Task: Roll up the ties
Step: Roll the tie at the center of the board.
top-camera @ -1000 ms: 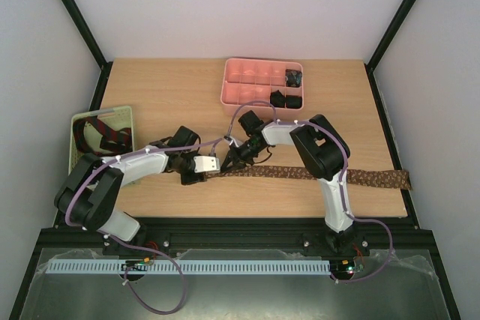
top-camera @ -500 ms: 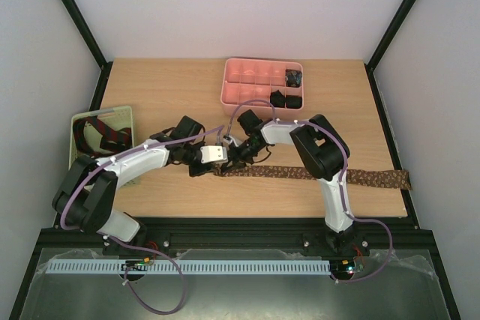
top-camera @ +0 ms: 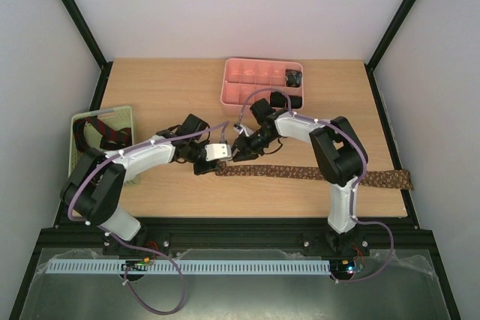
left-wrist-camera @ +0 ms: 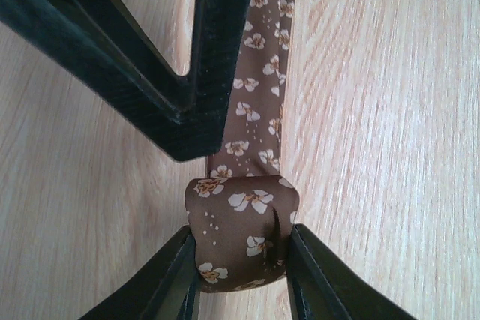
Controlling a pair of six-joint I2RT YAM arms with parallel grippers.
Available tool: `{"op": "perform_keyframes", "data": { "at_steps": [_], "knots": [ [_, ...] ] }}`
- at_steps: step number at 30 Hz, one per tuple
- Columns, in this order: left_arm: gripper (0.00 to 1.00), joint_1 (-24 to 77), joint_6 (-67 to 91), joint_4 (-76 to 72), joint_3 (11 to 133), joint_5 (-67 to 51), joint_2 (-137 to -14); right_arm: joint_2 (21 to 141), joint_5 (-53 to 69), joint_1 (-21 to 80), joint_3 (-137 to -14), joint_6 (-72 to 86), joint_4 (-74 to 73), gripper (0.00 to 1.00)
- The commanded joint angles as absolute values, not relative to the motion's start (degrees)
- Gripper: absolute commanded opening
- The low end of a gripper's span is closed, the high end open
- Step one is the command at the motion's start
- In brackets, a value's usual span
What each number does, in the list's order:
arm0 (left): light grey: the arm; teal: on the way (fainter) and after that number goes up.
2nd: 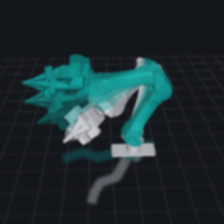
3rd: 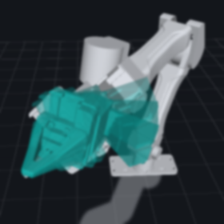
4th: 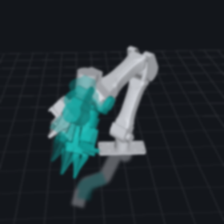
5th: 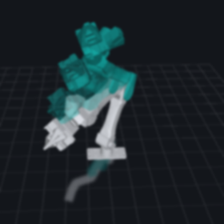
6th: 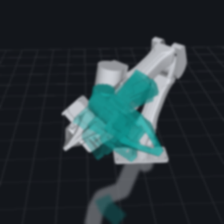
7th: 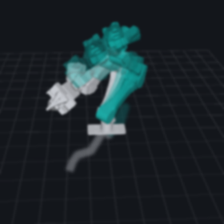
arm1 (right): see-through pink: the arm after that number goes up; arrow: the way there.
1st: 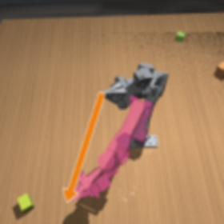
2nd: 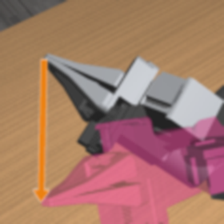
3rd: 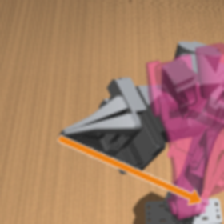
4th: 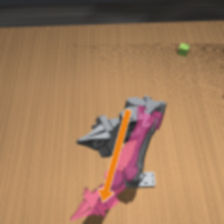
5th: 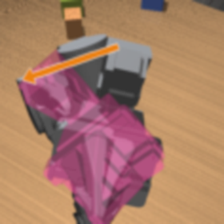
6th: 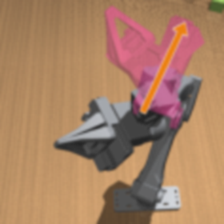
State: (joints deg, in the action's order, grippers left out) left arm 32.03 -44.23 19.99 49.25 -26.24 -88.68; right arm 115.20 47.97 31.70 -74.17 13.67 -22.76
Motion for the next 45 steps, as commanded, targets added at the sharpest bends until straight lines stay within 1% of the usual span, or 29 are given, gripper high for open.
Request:
{"op": "perform_keyframes", "data": {
  "at_steps": [1,2,4,9,15,19,25,26,27,29,31,32,34,36,38,43,45],
  "knots": [
    [0.34,33.1,-43.0,18.4,52.1,-28.2,-91.1,111.4,53.8,29.9,-71.0,16.5,-21.9,0.40],
    [0.34,33.5,-42.5,17.9,52.6,-28.2,-91.8,111.6,54.7,29.9,-70.8,16.8,-21.5,0.43],
    [0.34,34.1,-41.6,17.2,53.7,-28.2,-93.3,112.1,56.3,29.8,-70.3,17.5,-21.0,0.44],
    [0.34,35.6,-39.7,15.7,55.7,-28.3,-96.2,113.5,57.5,29.8,-69.0,19.6,-18.7,0.40],
    [0.33,36.5,-38.5,14.8,56.3,-28.1,-97.7,114.9,57.3,29.8,-68.4,20.4,-17.0,0.31],
    [0.33,36.8,-37.9,14.6,56.7,-27.8,-98.1,116.6,56.0,29.8,-68.7,18.7,-18.4,0.29],
    [0.33,36.7,-37.7,15.4,57.2,-27.9,-98.1,116.9,55.5,29.8,-68.3,16.8,-19.2,0.02],
    [0.35,36.7,-37.8,15.9,57.3,-27.8,-98.0,116.8,55.3,29.8,-68.0,16.5,-19.3,0.01],
    [0.41,36.7,-38.1,16.7,57.5,-27.8,-97.7,116.5,55.1,29.8,-67.5,16.0,-19.3,0.01],
    [0.59,36.4,-39.4,19.7,57.6,-28.1,-97.3,115.9,55.0,29.7,-66.5,15.4,-19.4,0.01],
    [0.71,36.4,-40.7,20.4,56.5,-27.7,-96.4,115.2,55.2,29.7,-65.3,15.4,-18.4,0.01],
    [0.77,36.6,-41.1,19.7,55.1,-27.2,-95.9,115.0,55.2,29.7,-64.8,15.5,-17.8,0.01],
    [0.80,37.6,-40.7,16.6,52.7,-24.8,-95.2,115.0,55.3,29.7,-64.0,15.8,-16.4,0.01],
    [0.79,38.8,-40.7,15.3,52.5,-23.2,-96.0,115.6,55.3,29.7,-64.0,15.9,-15.7,0.01],
    [0.76,39.6,-40.6,16.0,53.8,-22.3,-98.1,116.2,55.2,29.6,-64.2,15.6,-15.7,0.01],
    [0.66,39.9,-40.5,18.1,55.8,-21.4,-101.8,115.9,55.5,28.6,-63.9,15.3,-16.4,0.01],
    [0.59,39.9,-41.1,18.6,55.3,-20.3,-102.0,115.4,55.5,28.2,-63.8,15.1,-16.8,0.02]
  ]
}}
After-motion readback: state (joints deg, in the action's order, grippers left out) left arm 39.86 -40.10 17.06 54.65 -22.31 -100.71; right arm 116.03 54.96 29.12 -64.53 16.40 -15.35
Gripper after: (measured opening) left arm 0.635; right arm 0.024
